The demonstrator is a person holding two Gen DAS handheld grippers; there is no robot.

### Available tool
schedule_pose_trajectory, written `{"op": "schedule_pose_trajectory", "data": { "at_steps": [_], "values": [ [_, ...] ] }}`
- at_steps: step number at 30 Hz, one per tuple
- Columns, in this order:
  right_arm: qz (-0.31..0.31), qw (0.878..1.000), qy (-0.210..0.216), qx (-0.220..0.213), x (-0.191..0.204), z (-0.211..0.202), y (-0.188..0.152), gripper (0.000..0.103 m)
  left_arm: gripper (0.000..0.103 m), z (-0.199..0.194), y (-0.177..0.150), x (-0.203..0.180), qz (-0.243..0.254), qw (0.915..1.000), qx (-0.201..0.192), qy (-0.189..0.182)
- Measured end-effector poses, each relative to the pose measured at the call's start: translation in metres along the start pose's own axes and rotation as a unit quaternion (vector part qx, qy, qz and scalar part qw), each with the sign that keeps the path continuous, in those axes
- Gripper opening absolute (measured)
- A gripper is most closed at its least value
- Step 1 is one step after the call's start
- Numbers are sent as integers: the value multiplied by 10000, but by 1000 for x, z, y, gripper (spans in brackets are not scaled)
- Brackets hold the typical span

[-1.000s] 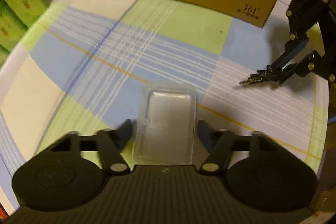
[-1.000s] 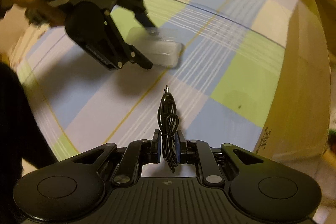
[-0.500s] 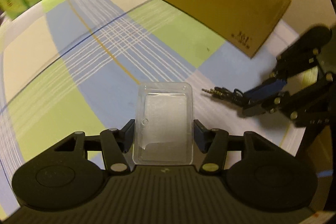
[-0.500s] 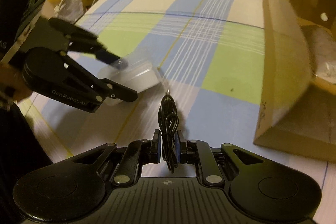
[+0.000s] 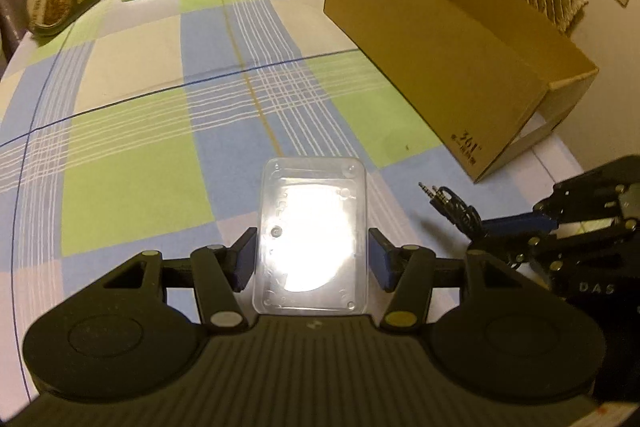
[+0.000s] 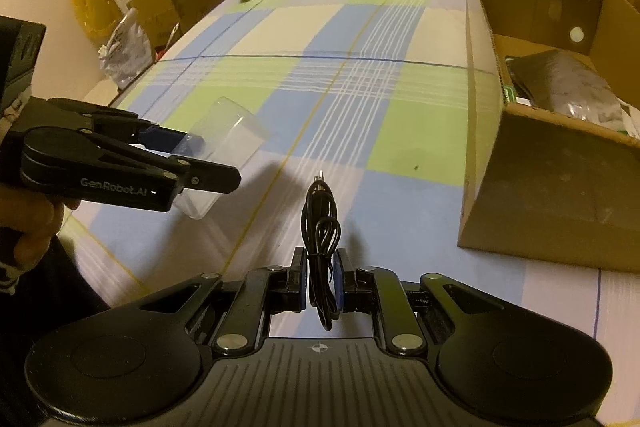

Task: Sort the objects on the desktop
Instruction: 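Lift the cable and clear box and carry them toward the cardboard box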

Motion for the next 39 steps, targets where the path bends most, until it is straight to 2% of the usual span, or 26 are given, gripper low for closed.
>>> {"op": "schedule_pose_trajectory", "data": {
  "at_steps": [9,19,25,33,39],
  "values": [
    [3,9998,-24,-178,1,-15,0,10,52,-19,2,-8,-260,9994,-207,126],
    [-7,9996,-20,-290,2,-21,2,10,52,-25,-2,-16,-331,9992,-231,68],
    [-52,9988,-8,-494,5,-31,15,10,52,-30,2,-20,-334,9989,-301,102],
    [-66,9934,-68,-1145,-1,-70,54,10,52,-45,36,-35,-385,9972,-643,-52],
    [11,9859,-344,-1640,-32,-109,86,10,52,-49,82,-71,-183,9950,-920,-349]
  ]
}}
Point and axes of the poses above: each gripper's, at about its wrist camera, not at the fingertips, and z roughly the way its jaws point, x to its left, y to its top, the point moved 7 cm from there along z, roughly the way its jaws point, and after that the axes turned 2 degrees about -x, right-handed, at the moved point
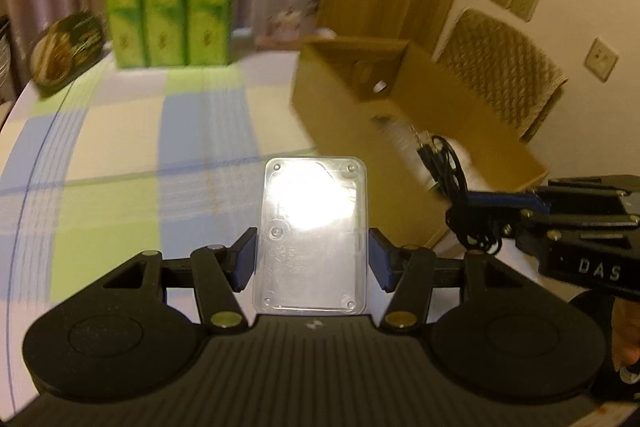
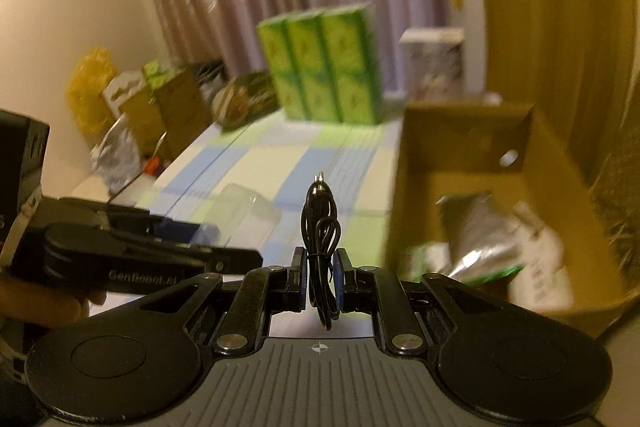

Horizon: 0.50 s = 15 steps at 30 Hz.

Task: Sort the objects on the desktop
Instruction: 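Lift the cable and clear box and carry them toward the cardboard box, then lower the cable and clear box into the box and open both grippers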

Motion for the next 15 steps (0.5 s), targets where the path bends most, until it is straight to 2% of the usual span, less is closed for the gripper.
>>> {"op": "schedule_pose_trajectory", "data": {
  "at_steps": [5,9,15],
  "values": [
    [123,9990,-404,-130,-48,-12,20,10,52,13,34,-40,179,9991,-151,-365],
    [158,9975,-680,-138,-86,-18,26,10,52,32,54,-70,374,9979,-183,-489],
    [262,9962,-830,-72,-125,-15,22,10,52,61,70,-95,323,9977,-140,-586]
  ]
}}
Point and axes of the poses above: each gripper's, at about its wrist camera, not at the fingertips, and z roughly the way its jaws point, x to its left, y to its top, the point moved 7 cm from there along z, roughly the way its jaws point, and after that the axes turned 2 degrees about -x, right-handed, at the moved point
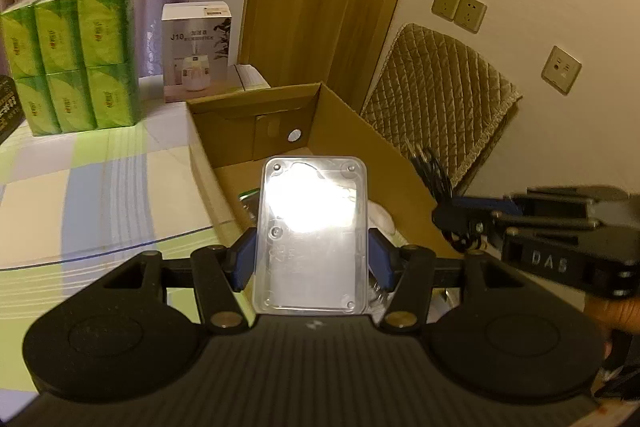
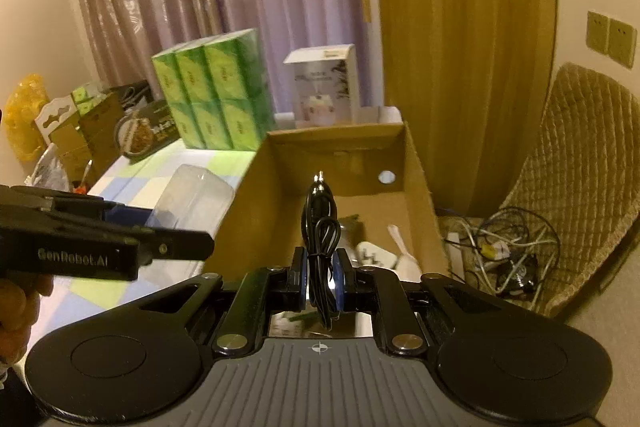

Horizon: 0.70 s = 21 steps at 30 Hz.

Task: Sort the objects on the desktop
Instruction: 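Lower the cable and clear box into the box and open both grippers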

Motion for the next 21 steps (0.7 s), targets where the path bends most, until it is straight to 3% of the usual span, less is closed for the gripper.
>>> {"op": "schedule_pose_trajectory", "data": {
  "at_steps": [12,15,21],
  "values": [
    [180,9998,41,30,-23,15,-4,10,52,37,3,-7,-221,9997,100,-30],
    [226,9997,45,64,-25,18,-6,10,68,40,3,-2,-395,9992,8,-2],
    [275,9995,71,140,-25,21,-13,10,68,31,-9,19,-505,9986,-14,145]
  ]
}}
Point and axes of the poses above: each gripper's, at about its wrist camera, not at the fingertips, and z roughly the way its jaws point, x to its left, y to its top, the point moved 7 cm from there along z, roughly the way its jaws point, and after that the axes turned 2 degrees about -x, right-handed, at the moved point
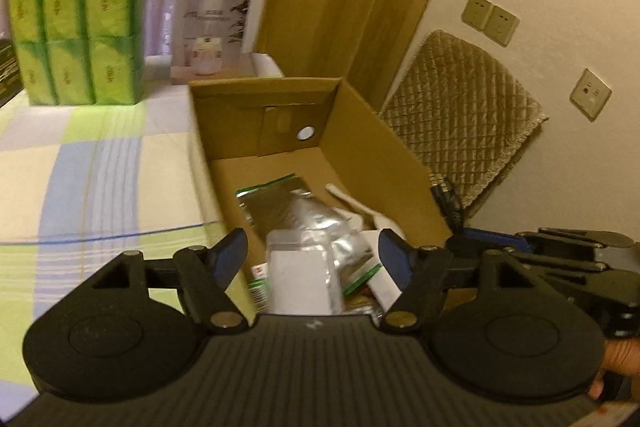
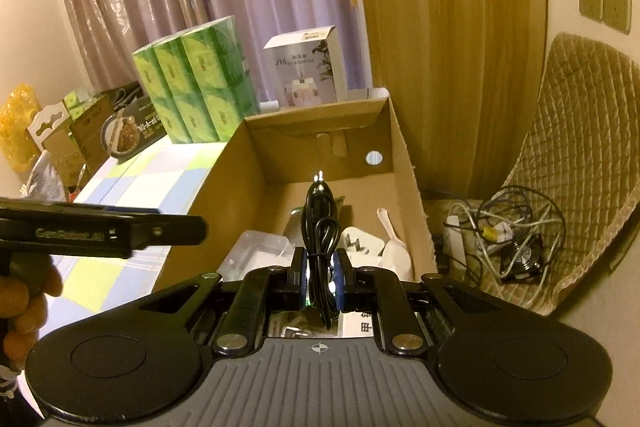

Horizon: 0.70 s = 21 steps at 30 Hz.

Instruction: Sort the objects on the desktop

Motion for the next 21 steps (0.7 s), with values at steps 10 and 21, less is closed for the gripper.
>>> {"op": "schedule_pose_trajectory", "data": {
  "at_steps": [10,21],
  "values": [
    [167,9996,180,-170,12,6,5,24,72,-31,-14,26,-154,9997,-158,138],
    [491,9978,-40,-450,14,-28,-11,69,91,-52,-38,31,62,9990,-277,337]
  ]
}}
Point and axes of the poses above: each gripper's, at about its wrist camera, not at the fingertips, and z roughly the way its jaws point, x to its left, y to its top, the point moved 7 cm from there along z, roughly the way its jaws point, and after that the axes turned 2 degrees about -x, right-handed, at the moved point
